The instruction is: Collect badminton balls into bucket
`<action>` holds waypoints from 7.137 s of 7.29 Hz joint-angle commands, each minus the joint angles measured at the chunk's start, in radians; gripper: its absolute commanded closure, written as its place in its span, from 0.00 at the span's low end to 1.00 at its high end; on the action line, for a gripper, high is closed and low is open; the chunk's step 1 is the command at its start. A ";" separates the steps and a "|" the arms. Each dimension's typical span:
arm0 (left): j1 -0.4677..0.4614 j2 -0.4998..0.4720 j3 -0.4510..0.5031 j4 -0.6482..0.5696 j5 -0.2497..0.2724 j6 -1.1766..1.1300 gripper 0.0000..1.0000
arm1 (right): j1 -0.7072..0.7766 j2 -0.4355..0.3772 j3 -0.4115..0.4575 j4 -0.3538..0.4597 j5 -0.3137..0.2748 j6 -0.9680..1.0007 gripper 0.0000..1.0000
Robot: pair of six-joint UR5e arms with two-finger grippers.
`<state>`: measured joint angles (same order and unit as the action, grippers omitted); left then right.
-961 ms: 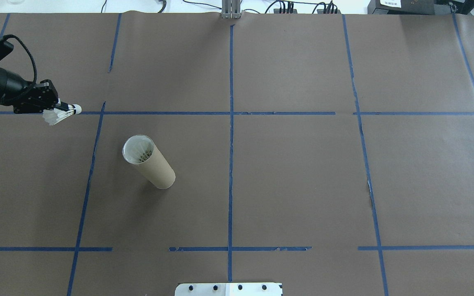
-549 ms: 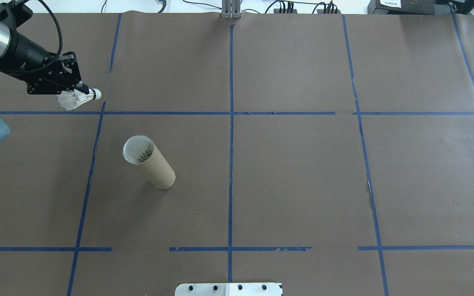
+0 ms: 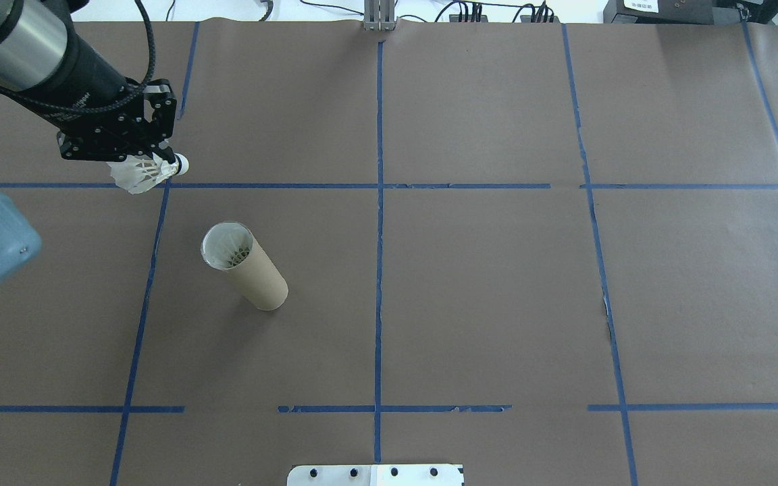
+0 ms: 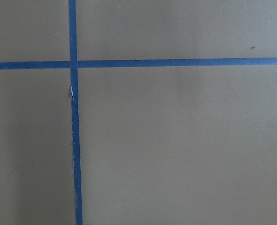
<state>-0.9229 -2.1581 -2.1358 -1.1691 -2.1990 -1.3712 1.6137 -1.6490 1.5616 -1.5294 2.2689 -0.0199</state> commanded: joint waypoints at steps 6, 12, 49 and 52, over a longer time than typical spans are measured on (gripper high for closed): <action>0.164 -0.213 0.053 0.405 0.091 0.000 1.00 | 0.000 0.000 0.000 0.000 0.000 0.000 0.00; 0.170 -0.249 0.103 0.397 0.093 0.007 1.00 | 0.000 0.000 0.000 0.000 0.000 0.000 0.00; -0.626 0.574 0.431 -0.305 -0.100 1.301 0.00 | 0.000 0.000 0.000 0.000 0.001 0.000 0.00; -0.626 0.569 0.424 -0.304 -0.099 1.301 0.00 | 0.000 0.000 0.000 0.000 0.000 0.000 0.00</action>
<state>-1.5495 -1.5884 -1.7102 -1.4731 -2.2986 -0.0706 1.6137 -1.6490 1.5616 -1.5294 2.2689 -0.0199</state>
